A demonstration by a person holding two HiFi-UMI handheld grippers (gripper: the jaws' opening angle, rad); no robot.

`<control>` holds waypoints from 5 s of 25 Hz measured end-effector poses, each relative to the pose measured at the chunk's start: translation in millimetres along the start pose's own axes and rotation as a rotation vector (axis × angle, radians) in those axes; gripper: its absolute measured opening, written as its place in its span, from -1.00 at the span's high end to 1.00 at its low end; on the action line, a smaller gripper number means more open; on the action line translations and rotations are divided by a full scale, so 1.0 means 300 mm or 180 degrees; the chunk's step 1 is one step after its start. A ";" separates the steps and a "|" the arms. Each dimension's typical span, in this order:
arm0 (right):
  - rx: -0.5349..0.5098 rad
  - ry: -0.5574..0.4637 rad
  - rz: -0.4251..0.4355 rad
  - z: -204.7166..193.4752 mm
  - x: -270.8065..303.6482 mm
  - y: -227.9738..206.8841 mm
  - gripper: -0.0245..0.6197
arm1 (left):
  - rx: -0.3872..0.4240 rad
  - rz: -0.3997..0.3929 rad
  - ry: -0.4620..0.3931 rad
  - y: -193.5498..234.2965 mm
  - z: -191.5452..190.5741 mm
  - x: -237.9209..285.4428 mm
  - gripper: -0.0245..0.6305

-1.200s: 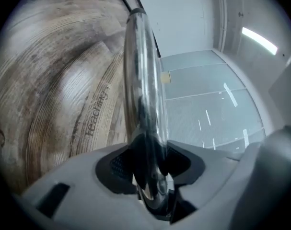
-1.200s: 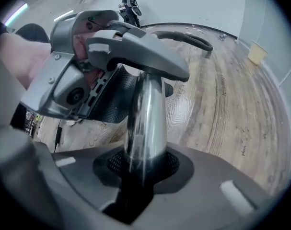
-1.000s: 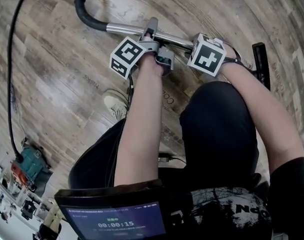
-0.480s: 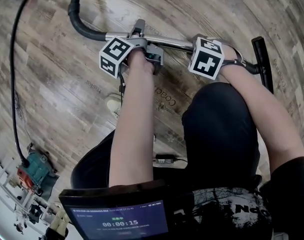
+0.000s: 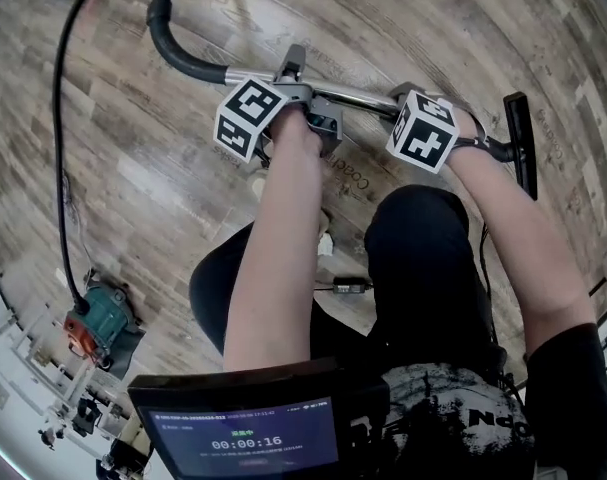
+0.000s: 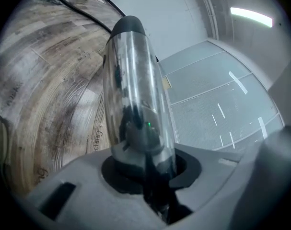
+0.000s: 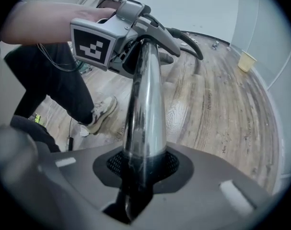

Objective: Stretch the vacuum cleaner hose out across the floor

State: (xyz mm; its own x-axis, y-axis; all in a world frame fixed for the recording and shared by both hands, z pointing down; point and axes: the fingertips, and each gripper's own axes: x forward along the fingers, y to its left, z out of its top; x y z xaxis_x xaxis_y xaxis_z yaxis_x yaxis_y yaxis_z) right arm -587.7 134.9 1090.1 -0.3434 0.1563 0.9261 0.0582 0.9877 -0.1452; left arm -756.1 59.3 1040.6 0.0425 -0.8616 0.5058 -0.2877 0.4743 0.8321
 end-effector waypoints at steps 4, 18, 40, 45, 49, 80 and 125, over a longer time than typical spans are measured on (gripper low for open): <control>0.0085 -0.0008 0.0062 0.046 -0.310 0.124 0.60 | 0.0043 0.0055 0.0036 -0.258 -0.008 -0.206 0.66; 0.0355 0.0010 0.0127 0.039 -1.256 0.441 0.60 | 0.0048 0.0066 0.0246 -1.035 -0.177 -0.741 0.66; 0.0765 -0.0398 0.0940 0.191 -1.797 0.532 0.60 | 0.0568 -0.1622 0.0369 -1.736 -0.079 -0.983 0.62; 0.0872 -0.0392 0.0966 0.188 -1.840 0.501 0.60 | 0.0142 -0.2111 0.0599 -1.837 -0.059 -0.960 0.75; 0.0857 -0.0273 0.0758 0.120 -1.818 0.510 0.59 | 0.0178 -0.2045 0.0676 -1.820 -0.128 -0.949 0.76; -0.0055 -0.0147 -0.0400 -0.622 -2.126 0.170 0.68 | 0.0407 -0.1540 0.0318 -2.145 -0.851 -0.754 0.70; -0.0750 0.0224 0.1086 -1.148 -2.450 -0.857 0.68 | -0.0318 -0.1030 -0.0863 -2.642 -1.070 0.133 0.69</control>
State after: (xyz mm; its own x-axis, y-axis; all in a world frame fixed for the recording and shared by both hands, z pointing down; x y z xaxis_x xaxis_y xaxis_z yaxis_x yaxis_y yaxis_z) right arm -27.4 -235.3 566.6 -0.2031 0.4655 0.8614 0.3731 0.8502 -0.3715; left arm -219.4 -293.0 474.3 -0.1414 -0.9788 0.1483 -0.2061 0.1756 0.9626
